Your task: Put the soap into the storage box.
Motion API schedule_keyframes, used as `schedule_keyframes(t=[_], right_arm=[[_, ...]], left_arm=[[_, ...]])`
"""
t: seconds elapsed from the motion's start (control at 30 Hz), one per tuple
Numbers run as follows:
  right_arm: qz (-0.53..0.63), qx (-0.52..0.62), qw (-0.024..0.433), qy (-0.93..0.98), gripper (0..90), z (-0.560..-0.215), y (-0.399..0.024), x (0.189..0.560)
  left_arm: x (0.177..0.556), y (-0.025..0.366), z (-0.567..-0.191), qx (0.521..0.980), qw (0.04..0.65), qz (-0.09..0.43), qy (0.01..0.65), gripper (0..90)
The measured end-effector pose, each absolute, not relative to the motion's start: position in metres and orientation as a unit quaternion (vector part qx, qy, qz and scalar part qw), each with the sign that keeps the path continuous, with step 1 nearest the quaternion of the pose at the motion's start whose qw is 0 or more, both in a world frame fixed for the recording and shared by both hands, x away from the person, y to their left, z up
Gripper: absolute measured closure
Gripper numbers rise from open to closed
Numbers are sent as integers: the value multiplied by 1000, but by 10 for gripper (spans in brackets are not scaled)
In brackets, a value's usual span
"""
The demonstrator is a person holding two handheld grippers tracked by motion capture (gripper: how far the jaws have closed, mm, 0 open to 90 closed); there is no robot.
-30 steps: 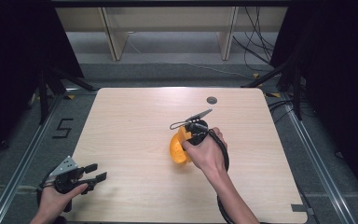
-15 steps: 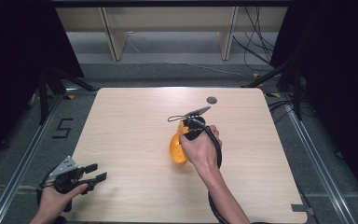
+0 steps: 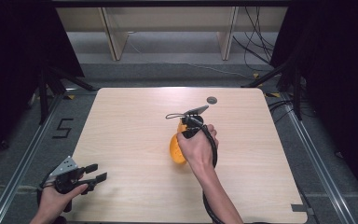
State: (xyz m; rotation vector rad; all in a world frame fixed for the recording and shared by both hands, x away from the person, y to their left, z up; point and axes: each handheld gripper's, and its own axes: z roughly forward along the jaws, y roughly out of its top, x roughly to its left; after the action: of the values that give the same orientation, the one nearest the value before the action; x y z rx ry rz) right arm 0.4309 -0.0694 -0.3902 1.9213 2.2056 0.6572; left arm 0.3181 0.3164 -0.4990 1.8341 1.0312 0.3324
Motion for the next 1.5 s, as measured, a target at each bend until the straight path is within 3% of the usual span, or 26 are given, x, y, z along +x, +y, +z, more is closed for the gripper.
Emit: schedule_keyframes(t=[0.93,1.5], right_arm=[[211,655,63,723,615,-397,-58,436],[209,648,85,728,615,-406,-55,436]], left_arm=[[318,317,-499,753,492,131,417,381],[318,317,-499,756,489,131,415,381]])
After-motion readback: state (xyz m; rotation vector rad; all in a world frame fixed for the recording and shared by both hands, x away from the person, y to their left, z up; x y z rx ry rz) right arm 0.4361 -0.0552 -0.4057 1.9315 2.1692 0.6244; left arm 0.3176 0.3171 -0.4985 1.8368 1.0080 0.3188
